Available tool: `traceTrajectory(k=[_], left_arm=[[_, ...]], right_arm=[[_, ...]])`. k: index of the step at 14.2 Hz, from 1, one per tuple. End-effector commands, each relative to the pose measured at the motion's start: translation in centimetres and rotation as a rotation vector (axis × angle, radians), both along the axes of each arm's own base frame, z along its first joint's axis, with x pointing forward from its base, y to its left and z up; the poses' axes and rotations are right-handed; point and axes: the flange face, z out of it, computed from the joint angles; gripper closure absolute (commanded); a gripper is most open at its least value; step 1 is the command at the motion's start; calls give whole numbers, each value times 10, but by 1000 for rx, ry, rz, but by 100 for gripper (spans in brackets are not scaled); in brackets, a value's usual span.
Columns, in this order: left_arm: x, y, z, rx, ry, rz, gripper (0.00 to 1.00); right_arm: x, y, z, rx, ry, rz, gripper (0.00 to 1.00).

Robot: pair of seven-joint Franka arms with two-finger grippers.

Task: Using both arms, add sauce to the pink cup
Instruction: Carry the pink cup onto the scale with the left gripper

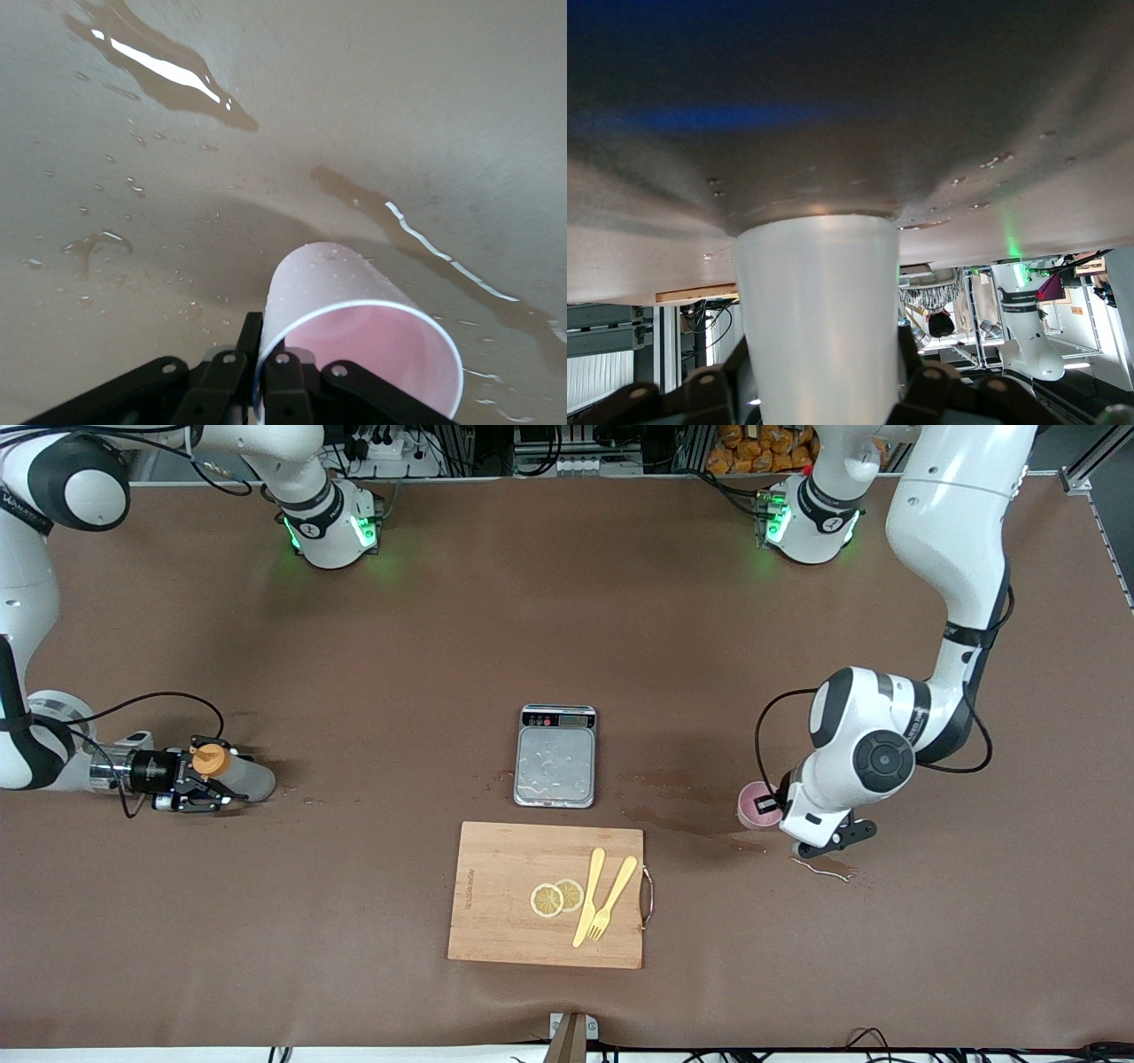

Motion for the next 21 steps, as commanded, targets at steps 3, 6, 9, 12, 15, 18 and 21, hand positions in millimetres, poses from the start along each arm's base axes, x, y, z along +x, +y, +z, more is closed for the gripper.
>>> traceTrajectory(k=[3, 6, 9, 12, 15, 18, 21], left_arm=[[-10, -1, 70, 7, -29, 86, 100], [-15, -15, 92, -17, -33, 161, 100], [-20, -43, 106, -40, -24, 236, 100], [-28, -82, 118, -67, -25, 332, 100], [-39, -129, 120, -82, -13, 407, 100], [-56, -173, 110, -73, 8, 460, 100], [-72, -225, 92, -74, 29, 524, 100]], right_arm=[[8, -1, 6, 6, -14, -8, 54], [25, 19, 26, -25, -38, 36, 54], [38, 31, 39, -54, -47, 66, 54], [51, 45, 56, -128, -20, 93, 54], [67, 75, 76, -210, -5, 154, 54], [82, 85, 90, -273, 31, 174, 54], [92, 100, 107, -336, 50, 211, 54]])
